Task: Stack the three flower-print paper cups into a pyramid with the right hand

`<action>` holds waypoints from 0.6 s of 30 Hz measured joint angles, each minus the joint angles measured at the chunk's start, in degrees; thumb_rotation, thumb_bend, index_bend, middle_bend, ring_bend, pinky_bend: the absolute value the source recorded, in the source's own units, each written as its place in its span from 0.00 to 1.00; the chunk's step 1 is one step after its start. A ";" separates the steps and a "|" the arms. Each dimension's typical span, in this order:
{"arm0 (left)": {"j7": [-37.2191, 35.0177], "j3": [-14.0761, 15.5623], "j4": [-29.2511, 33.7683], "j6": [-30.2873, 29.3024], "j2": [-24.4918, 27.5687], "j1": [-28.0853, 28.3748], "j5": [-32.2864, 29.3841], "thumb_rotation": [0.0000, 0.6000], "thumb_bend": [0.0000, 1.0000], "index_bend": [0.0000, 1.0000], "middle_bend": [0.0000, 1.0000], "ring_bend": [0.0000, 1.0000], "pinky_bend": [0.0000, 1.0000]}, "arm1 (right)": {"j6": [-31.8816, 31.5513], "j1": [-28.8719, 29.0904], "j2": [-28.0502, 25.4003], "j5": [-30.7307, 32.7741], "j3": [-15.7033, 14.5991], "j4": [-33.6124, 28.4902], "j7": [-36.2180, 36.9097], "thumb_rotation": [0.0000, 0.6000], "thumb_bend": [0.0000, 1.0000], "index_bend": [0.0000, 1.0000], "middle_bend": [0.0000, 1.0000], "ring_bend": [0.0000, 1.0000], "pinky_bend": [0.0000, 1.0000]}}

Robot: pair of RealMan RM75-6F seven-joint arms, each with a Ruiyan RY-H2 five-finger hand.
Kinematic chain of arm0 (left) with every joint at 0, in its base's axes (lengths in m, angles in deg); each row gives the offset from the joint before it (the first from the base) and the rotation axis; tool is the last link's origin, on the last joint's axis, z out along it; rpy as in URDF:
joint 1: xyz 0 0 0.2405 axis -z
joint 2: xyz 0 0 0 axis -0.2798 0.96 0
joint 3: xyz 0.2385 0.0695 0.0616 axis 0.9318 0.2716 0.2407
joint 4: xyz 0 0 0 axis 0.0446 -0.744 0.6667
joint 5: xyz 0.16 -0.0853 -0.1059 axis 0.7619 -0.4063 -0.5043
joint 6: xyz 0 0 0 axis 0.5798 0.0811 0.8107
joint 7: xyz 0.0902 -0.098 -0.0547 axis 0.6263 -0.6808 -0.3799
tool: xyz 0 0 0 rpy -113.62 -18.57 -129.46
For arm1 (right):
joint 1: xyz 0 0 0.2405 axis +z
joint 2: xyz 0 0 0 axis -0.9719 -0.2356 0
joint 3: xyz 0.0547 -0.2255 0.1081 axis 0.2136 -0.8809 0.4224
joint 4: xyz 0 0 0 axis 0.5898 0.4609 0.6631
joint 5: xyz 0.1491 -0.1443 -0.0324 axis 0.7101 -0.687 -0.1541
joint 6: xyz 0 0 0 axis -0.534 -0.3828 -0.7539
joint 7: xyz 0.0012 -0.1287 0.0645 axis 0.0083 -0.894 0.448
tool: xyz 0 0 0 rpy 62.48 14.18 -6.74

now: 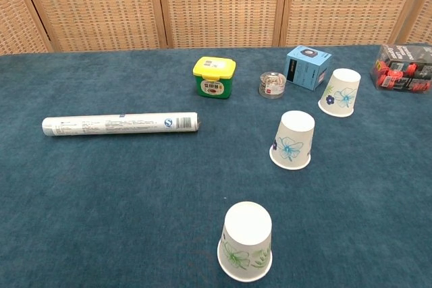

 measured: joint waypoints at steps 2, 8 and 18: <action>0.32 0.06 0.21 0.15 0.07 0.02 -0.05 1.00 0.21 0.00 0.00 0.00 0.00 | -0.06 -0.02 -0.05 -0.10 -0.03 0.03 0.13 1.00 0.12 0.00 0.00 0.00 0.00; 0.53 0.08 0.59 0.45 0.27 0.09 -0.23 1.00 0.21 0.00 0.00 0.00 0.00 | 0.03 -0.01 -0.13 -0.04 -0.02 -0.09 0.10 1.00 0.12 0.00 0.00 0.00 0.00; 0.49 0.12 0.82 0.36 0.46 0.00 -0.18 1.00 0.21 0.00 0.00 0.00 0.00 | 0.40 0.00 -0.55 0.03 -0.20 -0.74 0.36 1.00 0.12 0.00 0.00 0.00 0.00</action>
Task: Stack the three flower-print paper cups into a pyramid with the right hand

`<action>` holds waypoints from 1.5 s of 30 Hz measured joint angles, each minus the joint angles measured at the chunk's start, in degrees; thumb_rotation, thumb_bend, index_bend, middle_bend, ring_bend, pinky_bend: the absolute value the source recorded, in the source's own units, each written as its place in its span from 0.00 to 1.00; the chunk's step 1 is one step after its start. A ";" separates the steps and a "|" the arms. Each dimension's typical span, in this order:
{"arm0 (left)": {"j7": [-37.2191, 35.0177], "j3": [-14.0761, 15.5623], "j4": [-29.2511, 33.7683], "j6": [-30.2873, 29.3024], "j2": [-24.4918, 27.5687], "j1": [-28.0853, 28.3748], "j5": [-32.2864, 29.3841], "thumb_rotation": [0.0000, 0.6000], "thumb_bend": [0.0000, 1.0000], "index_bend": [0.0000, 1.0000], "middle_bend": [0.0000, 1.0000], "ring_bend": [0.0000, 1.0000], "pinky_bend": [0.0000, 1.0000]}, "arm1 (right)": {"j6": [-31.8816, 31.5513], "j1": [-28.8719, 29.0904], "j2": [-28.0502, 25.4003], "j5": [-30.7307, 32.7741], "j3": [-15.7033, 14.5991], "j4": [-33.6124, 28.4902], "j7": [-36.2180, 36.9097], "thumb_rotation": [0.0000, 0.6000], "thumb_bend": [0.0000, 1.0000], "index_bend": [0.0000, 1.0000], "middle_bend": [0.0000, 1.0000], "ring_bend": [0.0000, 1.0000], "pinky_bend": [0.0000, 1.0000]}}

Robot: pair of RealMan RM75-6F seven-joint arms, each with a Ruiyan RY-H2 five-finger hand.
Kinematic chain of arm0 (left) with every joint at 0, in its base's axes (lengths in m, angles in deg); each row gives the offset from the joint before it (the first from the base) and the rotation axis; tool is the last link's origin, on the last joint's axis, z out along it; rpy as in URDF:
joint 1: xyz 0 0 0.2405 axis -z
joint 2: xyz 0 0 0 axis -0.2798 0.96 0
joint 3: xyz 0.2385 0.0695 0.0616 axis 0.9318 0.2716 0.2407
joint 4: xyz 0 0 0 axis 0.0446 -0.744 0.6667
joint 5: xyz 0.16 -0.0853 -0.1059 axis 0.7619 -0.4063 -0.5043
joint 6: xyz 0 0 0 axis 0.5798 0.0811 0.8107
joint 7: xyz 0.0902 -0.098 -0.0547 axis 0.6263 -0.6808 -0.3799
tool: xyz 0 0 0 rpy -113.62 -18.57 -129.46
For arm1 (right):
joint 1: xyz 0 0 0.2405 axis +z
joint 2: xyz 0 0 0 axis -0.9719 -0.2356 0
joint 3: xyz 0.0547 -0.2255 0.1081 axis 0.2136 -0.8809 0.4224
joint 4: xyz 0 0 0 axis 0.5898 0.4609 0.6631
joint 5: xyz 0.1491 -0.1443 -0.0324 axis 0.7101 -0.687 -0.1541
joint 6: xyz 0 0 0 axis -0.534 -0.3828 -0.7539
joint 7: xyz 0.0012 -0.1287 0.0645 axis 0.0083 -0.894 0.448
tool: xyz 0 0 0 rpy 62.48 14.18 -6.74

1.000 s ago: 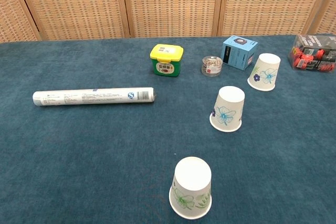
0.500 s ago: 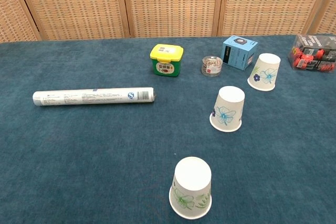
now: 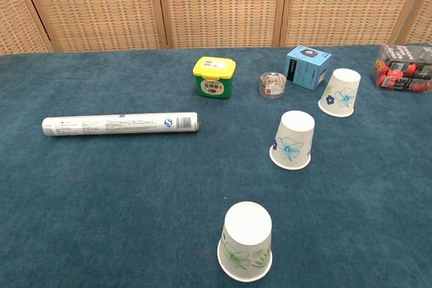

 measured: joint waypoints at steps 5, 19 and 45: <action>0.00 -0.01 0.03 -0.08 0.03 -0.04 0.03 1.00 0.21 0.00 0.00 0.00 0.00 | 0.56 0.12 -1.11 -0.55 -0.52 -1.45 3.03 1.00 0.12 0.00 0.00 0.00 0.00; 0.36 0.16 0.40 -0.77 0.15 -0.23 0.99 1.00 0.21 0.00 0.00 0.00 0.00 | 3.21 4.58 -4.11 -7.39 -0.93 -7.44 11.19 1.00 0.12 0.14 0.00 0.00 0.00; 1.28 0.38 -0.20 0.12 -0.75 0.35 1.56 1.00 0.21 0.00 0.00 0.00 0.00 | 22.13 21.86 2.83 -7.35 0.08 -8.90 28.23 1.00 0.12 0.21 0.00 0.00 0.00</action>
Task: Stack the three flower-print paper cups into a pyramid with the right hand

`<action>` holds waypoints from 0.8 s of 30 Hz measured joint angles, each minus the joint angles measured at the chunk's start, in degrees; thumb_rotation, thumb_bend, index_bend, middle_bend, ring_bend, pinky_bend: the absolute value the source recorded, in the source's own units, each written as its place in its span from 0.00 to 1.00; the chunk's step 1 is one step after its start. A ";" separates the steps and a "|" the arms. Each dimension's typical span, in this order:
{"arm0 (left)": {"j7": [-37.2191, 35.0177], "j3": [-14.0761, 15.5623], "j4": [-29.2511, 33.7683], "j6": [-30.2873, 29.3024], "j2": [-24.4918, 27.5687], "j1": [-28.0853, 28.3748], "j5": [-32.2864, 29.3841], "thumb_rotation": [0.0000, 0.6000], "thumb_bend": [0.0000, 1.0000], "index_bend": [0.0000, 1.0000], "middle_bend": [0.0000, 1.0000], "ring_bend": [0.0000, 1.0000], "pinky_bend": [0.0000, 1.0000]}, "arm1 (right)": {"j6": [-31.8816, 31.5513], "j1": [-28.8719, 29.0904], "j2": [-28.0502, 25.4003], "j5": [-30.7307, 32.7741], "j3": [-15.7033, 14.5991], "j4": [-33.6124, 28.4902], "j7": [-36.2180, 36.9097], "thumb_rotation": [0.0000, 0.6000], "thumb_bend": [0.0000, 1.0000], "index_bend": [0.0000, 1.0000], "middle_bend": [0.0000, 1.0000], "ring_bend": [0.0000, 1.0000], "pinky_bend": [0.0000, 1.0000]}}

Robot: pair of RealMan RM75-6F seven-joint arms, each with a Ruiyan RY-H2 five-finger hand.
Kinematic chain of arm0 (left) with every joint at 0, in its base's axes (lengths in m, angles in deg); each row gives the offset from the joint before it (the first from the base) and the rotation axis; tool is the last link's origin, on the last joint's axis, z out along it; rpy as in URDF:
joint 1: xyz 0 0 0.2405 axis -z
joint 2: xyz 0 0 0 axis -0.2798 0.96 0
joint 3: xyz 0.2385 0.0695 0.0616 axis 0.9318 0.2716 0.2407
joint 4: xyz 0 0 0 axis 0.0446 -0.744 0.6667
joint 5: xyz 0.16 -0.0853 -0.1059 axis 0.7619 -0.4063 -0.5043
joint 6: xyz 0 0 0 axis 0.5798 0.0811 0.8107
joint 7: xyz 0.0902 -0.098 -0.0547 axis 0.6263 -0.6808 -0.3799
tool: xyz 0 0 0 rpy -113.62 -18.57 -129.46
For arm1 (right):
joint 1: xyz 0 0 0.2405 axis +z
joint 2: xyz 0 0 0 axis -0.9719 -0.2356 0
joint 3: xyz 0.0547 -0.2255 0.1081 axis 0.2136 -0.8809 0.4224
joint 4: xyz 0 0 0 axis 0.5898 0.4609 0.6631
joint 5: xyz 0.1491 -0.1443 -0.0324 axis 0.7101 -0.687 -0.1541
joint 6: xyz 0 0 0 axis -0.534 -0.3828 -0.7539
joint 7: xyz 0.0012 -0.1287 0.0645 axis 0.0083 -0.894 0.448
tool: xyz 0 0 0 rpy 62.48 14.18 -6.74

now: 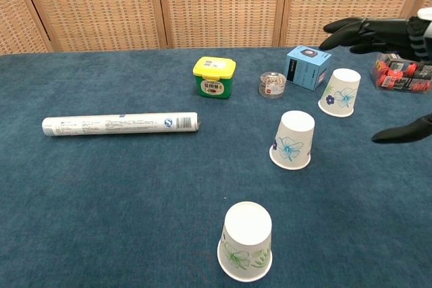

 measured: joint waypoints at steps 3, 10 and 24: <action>0.08 -0.02 -0.11 0.20 -0.07 0.09 -0.08 1.00 0.21 0.00 0.00 0.00 0.00 | 1.02 0.70 1.04 -0.90 -1.29 -0.21 0.52 1.00 0.12 0.22 0.00 0.00 0.00; 0.15 0.08 -0.06 0.17 -0.09 0.11 0.15 1.00 0.21 0.00 0.00 0.00 0.00 | 1.73 1.69 2.26 -2.28 -3.25 -1.13 0.72 1.00 0.12 0.24 0.00 0.00 0.00; 0.24 0.24 0.10 0.41 -0.13 0.23 0.31 1.00 0.21 0.00 0.00 0.00 0.00 | 3.11 2.48 6.04 -0.45 -4.74 -1.93 -3.65 1.00 0.12 0.29 0.00 0.00 0.00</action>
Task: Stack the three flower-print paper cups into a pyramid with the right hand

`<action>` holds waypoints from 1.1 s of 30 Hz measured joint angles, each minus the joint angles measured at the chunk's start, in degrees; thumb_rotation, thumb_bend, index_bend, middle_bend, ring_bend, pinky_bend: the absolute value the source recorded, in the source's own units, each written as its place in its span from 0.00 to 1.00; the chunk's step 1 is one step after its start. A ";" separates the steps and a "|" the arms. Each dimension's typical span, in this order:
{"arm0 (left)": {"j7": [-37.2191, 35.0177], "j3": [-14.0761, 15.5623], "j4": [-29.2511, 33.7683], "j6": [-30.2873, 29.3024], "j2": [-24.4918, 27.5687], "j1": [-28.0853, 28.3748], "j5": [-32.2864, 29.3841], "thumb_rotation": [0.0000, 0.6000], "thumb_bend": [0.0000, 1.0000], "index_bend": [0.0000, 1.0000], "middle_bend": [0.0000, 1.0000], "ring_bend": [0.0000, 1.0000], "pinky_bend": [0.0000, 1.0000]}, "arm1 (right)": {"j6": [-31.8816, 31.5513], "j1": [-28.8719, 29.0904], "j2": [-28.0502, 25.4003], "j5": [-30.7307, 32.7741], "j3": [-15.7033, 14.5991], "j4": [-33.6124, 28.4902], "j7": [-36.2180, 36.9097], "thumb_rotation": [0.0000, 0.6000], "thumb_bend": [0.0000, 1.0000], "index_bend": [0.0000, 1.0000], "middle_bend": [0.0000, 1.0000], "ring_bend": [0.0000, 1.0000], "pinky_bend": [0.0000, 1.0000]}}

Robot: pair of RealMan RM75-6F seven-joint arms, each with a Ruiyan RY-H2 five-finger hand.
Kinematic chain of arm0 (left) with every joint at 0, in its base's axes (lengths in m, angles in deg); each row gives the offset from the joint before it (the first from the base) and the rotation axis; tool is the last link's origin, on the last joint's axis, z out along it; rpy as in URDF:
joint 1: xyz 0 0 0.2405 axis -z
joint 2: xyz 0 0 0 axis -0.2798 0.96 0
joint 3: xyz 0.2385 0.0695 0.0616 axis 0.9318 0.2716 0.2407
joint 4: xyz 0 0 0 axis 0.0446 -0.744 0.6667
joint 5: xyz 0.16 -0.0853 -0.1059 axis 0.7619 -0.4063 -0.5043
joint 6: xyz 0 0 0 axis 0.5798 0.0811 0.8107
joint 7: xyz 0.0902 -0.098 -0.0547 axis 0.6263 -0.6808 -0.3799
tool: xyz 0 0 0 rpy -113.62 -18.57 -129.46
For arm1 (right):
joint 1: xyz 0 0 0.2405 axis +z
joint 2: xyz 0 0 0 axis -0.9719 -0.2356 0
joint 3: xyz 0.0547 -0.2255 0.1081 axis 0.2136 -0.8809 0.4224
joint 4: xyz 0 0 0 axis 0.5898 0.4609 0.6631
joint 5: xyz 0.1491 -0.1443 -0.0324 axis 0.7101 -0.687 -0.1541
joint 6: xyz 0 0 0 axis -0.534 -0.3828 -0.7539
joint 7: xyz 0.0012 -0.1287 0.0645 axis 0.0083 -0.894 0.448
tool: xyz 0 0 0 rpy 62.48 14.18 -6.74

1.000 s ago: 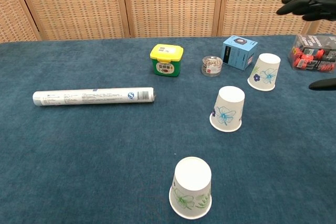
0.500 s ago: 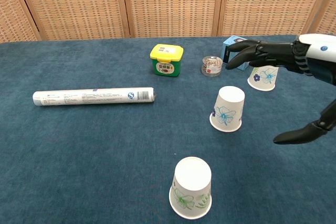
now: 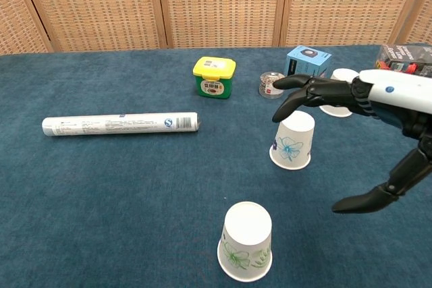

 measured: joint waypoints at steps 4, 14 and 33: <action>0.25 0.06 0.08 0.15 -0.11 0.05 -0.02 1.00 0.21 0.00 0.00 0.00 0.00 | 0.35 0.20 1.48 0.48 -0.35 0.34 -0.44 1.00 0.12 0.30 0.00 0.00 0.00; 0.04 0.08 0.14 0.02 -0.02 0.04 0.13 1.00 0.21 0.00 0.00 0.00 0.00 | 2.78 1.21 6.33 2.20 -1.12 2.37 -1.74 1.00 0.12 0.31 0.00 0.00 0.00; -0.42 0.16 0.03 0.33 0.08 0.18 0.15 1.00 0.21 0.00 0.00 0.00 0.00 | 7.24 3.54 14.52 9.01 0.86 7.78 -5.08 1.00 0.12 0.31 0.00 0.00 0.00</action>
